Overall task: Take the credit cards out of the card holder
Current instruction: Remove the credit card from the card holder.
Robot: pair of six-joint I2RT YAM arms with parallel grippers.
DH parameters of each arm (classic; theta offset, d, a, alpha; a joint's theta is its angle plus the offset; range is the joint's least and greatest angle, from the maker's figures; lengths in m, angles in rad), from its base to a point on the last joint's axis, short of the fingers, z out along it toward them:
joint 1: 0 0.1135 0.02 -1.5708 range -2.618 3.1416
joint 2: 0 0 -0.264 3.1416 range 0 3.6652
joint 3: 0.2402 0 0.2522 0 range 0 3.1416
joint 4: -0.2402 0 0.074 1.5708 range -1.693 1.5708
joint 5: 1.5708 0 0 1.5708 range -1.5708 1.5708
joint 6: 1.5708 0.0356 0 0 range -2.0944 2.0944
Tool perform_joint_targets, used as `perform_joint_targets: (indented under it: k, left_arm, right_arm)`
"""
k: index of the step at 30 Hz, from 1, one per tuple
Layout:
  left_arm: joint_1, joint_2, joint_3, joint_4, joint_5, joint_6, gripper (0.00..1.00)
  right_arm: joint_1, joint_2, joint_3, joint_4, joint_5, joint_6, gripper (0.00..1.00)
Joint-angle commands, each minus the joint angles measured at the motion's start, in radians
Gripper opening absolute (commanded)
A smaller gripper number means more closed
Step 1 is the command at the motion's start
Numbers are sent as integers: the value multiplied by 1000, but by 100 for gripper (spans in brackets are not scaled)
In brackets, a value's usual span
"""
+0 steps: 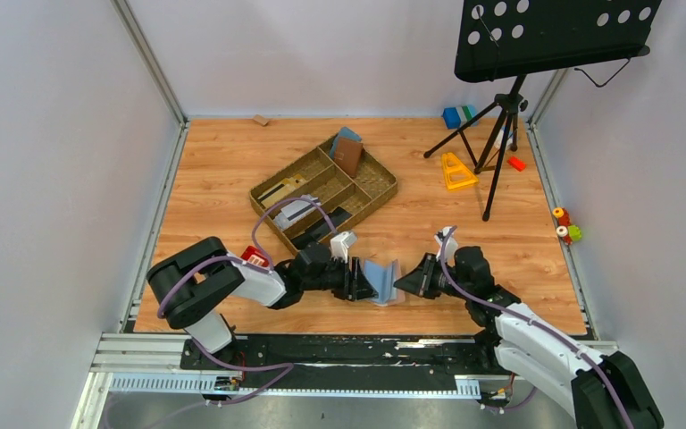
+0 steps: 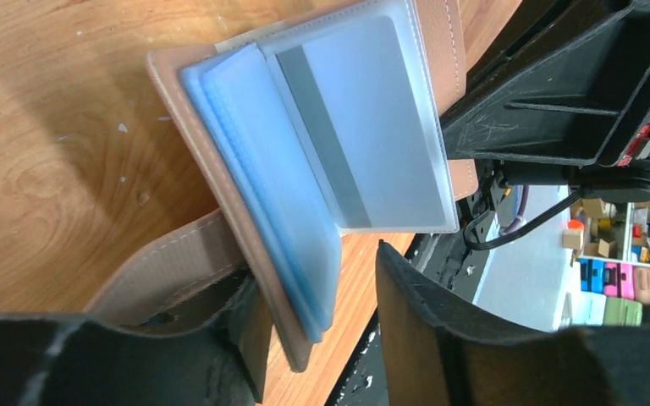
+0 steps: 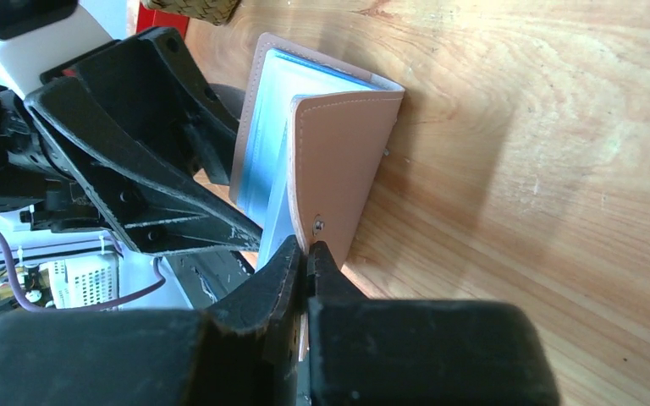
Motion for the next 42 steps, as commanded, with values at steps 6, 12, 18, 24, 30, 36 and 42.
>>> perform_joint_targets:
  k: [6, 12, 18, 24, 30, 36, 42]
  left_arm:
    - [-12, 31, 30, 156, 66, -22, 64]
    - [-18, 21, 53, 115, 75, -2, 66]
    - [-21, -11, 60, 58, 68, 20, 67]
    - [-21, -48, 72, -22, 58, 53, 62]
    - [-19, -64, 71, -73, 23, 79, 32]
    - [-20, -52, 76, -82, 26, 88, 12]
    - [-18, -74, 49, -30, 29, 65, 0]
  right_arm:
    - [29, 58, 18, 65, -22, -48, 22]
    - [110, 126, 72, 42, 39, -61, 31]
    - [169, 197, 122, 36, 105, -74, 39]
    - [182, 267, 172, 5, 135, -103, 22]
    - [182, 194, 176, -95, 207, -114, 19]
    - [180, 22, 162, -268, 307, -130, 42]
    - [178, -158, 233, -460, 403, -165, 52]
